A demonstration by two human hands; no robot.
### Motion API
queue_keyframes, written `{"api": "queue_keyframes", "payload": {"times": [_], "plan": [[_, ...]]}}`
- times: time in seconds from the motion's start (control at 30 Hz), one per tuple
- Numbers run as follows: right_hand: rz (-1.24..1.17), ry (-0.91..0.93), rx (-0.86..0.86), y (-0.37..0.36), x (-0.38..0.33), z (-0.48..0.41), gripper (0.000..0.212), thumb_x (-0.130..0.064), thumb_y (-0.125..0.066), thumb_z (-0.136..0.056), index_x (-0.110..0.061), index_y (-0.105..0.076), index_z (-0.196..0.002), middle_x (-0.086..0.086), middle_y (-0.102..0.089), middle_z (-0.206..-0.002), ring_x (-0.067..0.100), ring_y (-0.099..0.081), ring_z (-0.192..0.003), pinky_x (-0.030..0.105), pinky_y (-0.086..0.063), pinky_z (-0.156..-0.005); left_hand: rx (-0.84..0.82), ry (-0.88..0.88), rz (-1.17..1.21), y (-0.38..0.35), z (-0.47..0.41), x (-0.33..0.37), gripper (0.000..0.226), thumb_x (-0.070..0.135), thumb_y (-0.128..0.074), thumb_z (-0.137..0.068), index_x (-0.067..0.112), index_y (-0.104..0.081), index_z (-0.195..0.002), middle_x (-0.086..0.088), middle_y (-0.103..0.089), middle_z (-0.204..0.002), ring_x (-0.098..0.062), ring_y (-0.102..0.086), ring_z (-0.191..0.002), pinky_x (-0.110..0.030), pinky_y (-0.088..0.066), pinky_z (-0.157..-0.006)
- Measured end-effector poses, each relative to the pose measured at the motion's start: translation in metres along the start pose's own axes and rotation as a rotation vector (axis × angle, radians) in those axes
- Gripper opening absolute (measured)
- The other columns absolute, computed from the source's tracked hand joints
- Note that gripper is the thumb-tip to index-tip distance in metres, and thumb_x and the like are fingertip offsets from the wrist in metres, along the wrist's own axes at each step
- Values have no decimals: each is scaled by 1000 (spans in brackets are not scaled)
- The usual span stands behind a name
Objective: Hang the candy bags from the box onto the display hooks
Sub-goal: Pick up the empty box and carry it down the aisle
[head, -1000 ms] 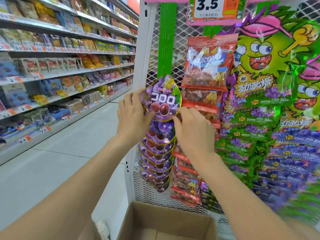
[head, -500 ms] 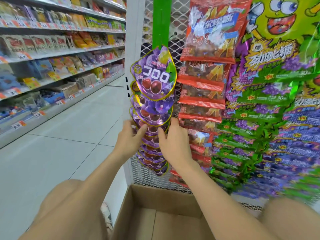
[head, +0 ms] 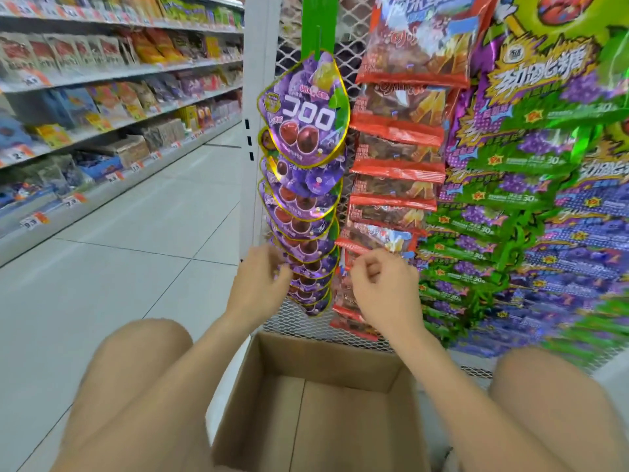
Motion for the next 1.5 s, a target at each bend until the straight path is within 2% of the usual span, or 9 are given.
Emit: {"api": "queue_keyframes", "payload": {"times": [0.13, 0.3, 0.47, 0.7, 0.9, 1.0, 1.1, 1.23, 1.5], "plan": [[80, -95, -266, -18, 43, 23, 20, -24, -64, -92, -22, -71, -74, -6, -66, -56, 11, -62, -54, 30, -52, -70, -395, 86, -208, -30, 38, -39, 19, 38, -54, -91, 22, -62, -85, 6, -68, -75, -24, -66, -79, -36, -50, -70], [304, -442, -597, -67, 136, 77, 18, -23, -65, -89, -11, -78, -86, 10, -78, -90, 33, -72, -99, 40, -58, -93, -741, 345, -629, -63, 94, -111, 55, 40, -52, -93, 17, -45, -142, -13, -47, -140, -42, -50, -129, -54, -49, -103], [490, -706, -548, -81, 194, 149, 53, -25, -73, -91, -7, -52, -136, 18, -57, -131, 39, -61, -119, 46, -55, -98, -638, 728, -553, -84, 163, -164, 85, 28, -64, -98, 5, -10, -160, -22, -28, -153, -49, -46, -133, -57, -48, -107], [680, -900, -294, -72, 204, 233, 101, -31, -91, -74, -1, -30, -148, 29, -41, -139, 46, -45, -123, 54, -46, -102, -498, 732, -494, -86, 238, -190, 21, 14, -60, -97, 7, -52, -116, -15, -62, -115, -39, -63, -104, -45, -52, -86], [740, -999, -135, -42, 221, 265, 75, -14, -82, -76, -7, -40, -138, 27, -45, -135, 40, -41, -120, 49, -41, -97, -481, 788, -340, -76, 287, -185, 19, 17, -55, -92, 11, -50, -109, -13, -64, -103, -38, -62, -93, -45, -54, -81], [637, -1126, -317, -27, 218, 264, 53, -19, -74, -86, -8, -54, -134, 24, -52, -139, 43, -51, -127, 47, -44, -102, -422, 785, -377, -57, 296, -176, 16, 11, -53, -94, 7, -49, -109, -17, -64, -105, -39, -59, -90, -43, -49, -76], [461, -1029, -459, -19, 198, 251, 6, -5, -66, -90, -7, -62, -94, 21, -67, -115, 42, -66, -112, 40, -54, -83, -366, 793, -442, -26, 279, -163, 23, 11, -51, -97, 7, -49, -119, -17, -60, -109, -41, -57, -96, -43, -46, -77], [376, -863, -423, -16, 159, 217, 12, -17, -70, -91, -8, -63, -90, 18, -71, -105, 39, -69, -102, 38, -57, -75, -265, 780, -474, 33, 238, -154, 32, 17, -52, -97, 8, -51, -128, -20, -63, -120, -46, -60, -108, -43, -48, -80], [407, -598, -499, -50, 115, 176, 32, -13, -69, -91, -10, -47, -68, 6, -48, -67, 32, -56, -74, 30, -36, -55, -137, 1045, -386, 107, 213, -172, 16, 21, -62, -84, 9, -60, -95, -13, -66, -96, -28, -58, -75, -32, -42, -58]]}}
Point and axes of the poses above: each hand's wrist, its own z-axis away from the middle knuckle, its own y-axis out of the back of the hand, x = y × z, the point moved 2 cm from there along -z, towards the middle knuckle
